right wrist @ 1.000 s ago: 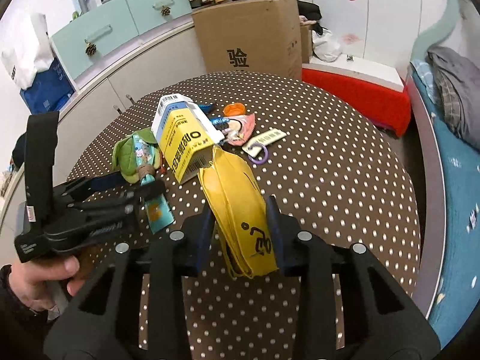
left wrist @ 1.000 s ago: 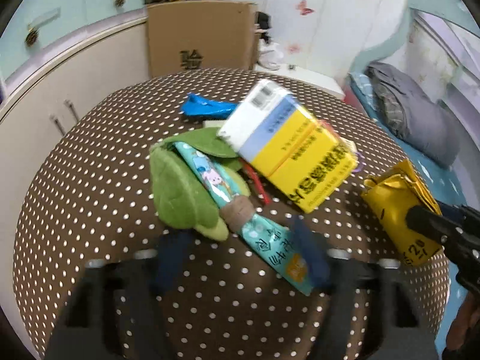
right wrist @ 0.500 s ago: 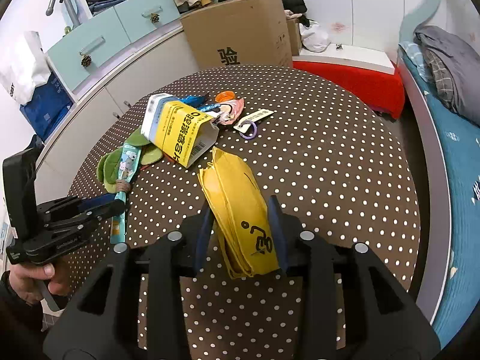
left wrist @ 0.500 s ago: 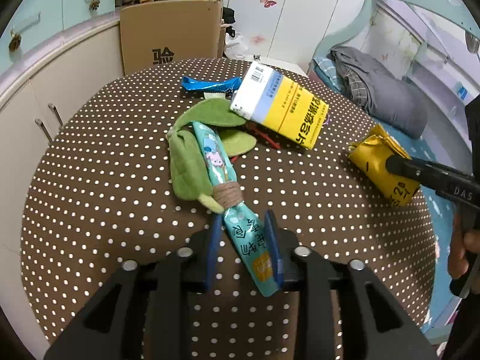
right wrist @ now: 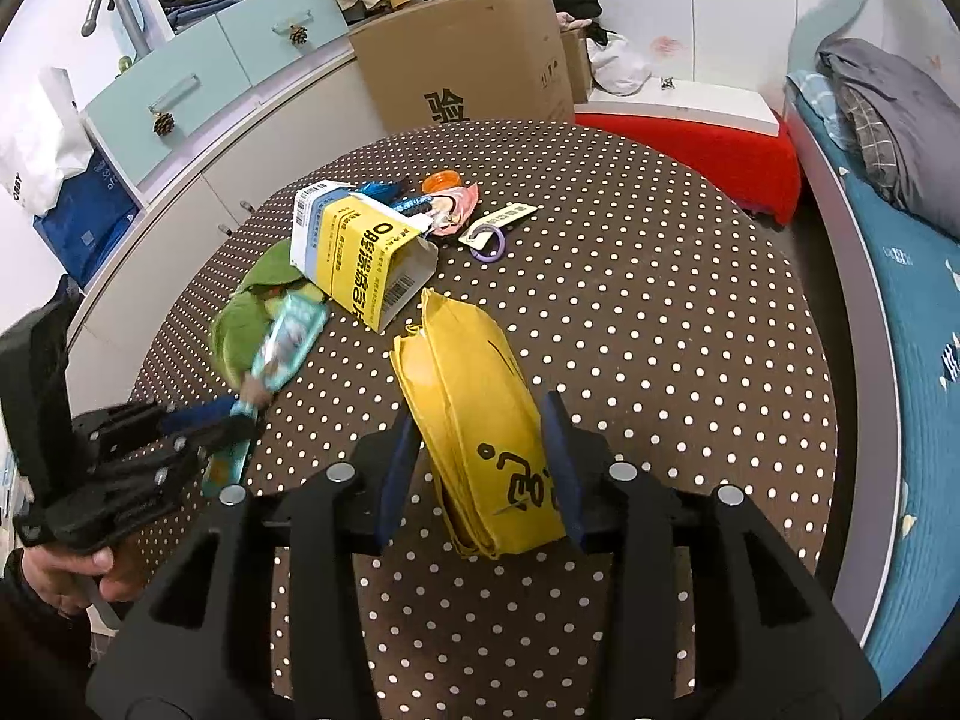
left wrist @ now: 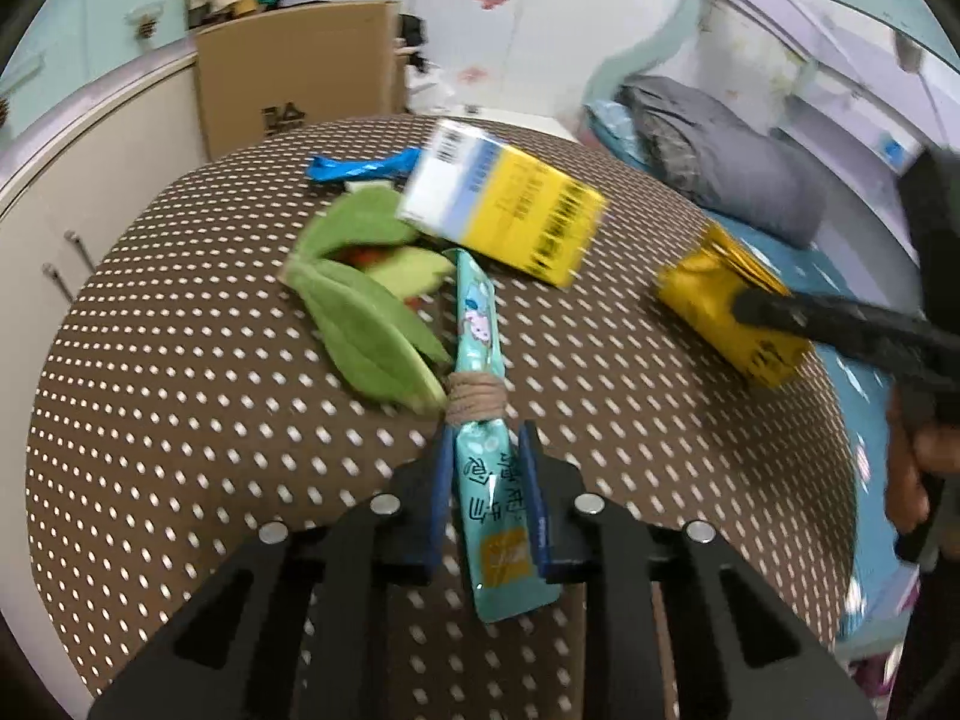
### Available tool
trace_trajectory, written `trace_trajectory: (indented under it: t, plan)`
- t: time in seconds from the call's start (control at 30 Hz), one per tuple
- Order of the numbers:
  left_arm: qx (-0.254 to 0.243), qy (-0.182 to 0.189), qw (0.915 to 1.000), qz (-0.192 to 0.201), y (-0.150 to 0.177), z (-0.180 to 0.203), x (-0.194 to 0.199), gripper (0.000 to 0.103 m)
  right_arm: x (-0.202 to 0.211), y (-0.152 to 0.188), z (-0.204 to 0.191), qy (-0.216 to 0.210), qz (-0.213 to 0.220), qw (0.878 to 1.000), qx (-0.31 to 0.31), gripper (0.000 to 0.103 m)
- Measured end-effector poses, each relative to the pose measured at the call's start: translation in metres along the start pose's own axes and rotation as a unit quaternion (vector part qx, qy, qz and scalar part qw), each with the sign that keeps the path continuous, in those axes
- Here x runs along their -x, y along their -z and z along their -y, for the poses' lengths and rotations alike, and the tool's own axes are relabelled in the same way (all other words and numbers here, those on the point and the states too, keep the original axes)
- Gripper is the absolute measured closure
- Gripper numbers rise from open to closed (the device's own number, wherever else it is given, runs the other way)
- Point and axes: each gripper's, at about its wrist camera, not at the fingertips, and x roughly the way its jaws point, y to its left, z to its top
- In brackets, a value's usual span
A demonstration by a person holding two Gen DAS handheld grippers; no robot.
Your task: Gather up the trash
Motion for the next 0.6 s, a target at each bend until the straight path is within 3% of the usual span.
trace_trajectory:
  t: [0.1,0.2,0.23,0.27,0.37,0.43,0.6]
  plan:
    - [-0.035,0.005,0.9994,-0.003,0.01,0.01,0.003,0.079,0.001,0.002,0.0,0.001,-0.001,1.0,0.001,0.063]
    - [-0.051,-0.001,0.9987,0.001,0.01,0.018,-0.001,0.06,0.0,0.004,0.0,0.002,-0.003,1.0,0.002,0.062]
    - [-0.056,-0.006,0.9984,0.001,0.008,0.021,-0.004,0.06,-0.001,0.004,0.0,0.003,-0.003,1.0,0.003,0.063]
    - [-0.066,-0.013,0.9977,0.002,0.006,0.026,-0.007,0.06,-0.001,0.004,-0.001,0.006,-0.002,1.0,0.005,0.067]
    - [-0.091,-0.024,0.9956,0.003,0.0,0.039,-0.015,0.08,0.001,0.005,-0.003,0.012,-0.002,1.0,0.008,0.072]
    - [-0.08,0.008,0.9967,-0.003,-0.005,0.041,-0.016,0.081,0.006,0.005,-0.002,0.01,0.003,1.0,0.005,0.073]
    - [-0.073,0.036,0.9967,-0.004,-0.013,0.049,-0.014,0.081,0.029,0.003,0.015,0.003,0.03,0.999,-0.018,0.073]
